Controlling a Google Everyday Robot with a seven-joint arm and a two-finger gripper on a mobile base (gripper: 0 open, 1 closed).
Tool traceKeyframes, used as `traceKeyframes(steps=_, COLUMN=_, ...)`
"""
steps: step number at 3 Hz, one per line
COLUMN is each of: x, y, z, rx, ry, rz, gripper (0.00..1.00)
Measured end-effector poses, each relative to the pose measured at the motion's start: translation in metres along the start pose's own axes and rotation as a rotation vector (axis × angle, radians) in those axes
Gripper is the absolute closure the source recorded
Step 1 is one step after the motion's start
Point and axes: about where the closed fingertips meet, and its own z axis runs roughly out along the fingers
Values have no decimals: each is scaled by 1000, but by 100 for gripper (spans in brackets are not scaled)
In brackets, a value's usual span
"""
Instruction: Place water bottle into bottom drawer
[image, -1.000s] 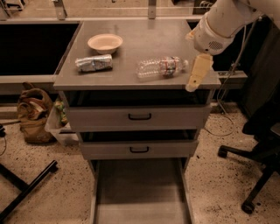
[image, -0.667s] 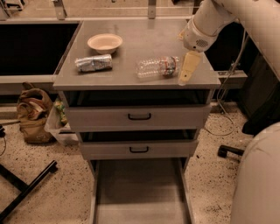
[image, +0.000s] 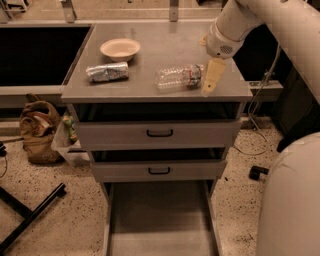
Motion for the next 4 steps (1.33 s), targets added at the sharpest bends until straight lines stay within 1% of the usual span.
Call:
traceKeyframes(steps=1, x=-4, y=-15, z=21, rx=-27, ry=10, rz=-23, gripper=0)
traceKeyframes(steps=2, x=-8, y=-31, z=41, rx=-60, ry=5, rz=-37, gripper=0)
traceKeyframes(steps=3, x=-11, y=-39, z=58, rx=-93, ry=-1, rz=-38, gripper=18)
traceKeyframes(steps=4, x=-12, y=-46, z=59, rx=-76, ry=-7, rz=-37, gripper=43)
